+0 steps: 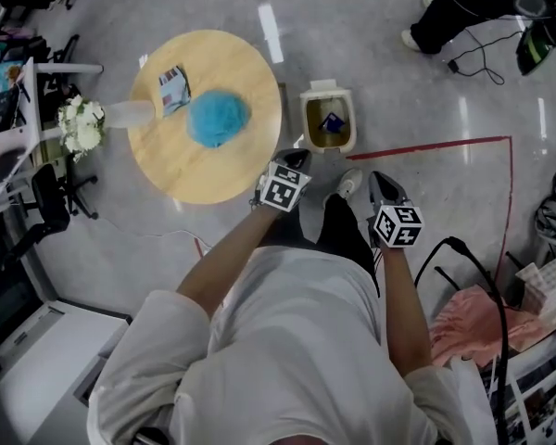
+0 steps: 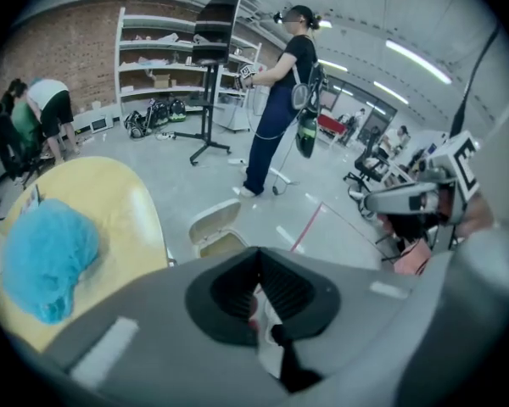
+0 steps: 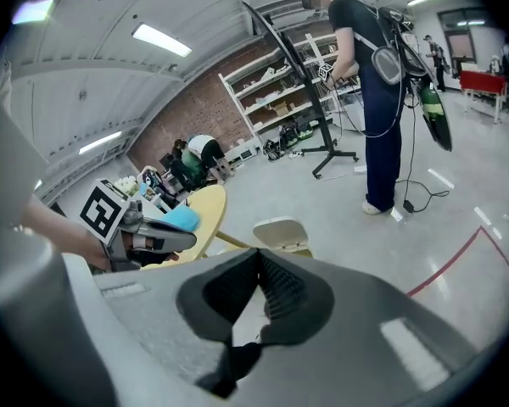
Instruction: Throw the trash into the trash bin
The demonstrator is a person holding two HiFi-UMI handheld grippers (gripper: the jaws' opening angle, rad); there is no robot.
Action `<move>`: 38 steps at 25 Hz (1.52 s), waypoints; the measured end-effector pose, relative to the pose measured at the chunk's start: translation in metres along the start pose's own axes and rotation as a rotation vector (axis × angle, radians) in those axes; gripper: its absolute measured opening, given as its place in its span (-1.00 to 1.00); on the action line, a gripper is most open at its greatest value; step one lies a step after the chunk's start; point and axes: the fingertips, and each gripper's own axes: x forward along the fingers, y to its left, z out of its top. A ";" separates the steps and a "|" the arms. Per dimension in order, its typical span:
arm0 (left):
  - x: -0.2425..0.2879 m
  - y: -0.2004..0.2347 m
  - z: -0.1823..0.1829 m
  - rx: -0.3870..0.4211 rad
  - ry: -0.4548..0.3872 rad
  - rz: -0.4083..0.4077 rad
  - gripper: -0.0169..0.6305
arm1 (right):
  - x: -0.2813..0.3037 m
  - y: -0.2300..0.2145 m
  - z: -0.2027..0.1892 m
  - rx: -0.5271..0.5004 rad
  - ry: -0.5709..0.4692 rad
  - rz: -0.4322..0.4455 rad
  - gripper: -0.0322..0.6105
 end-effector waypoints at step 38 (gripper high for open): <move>-0.093 0.022 0.022 -0.048 -0.135 0.019 -0.93 | -0.027 0.064 0.033 -0.128 -0.004 0.035 -0.89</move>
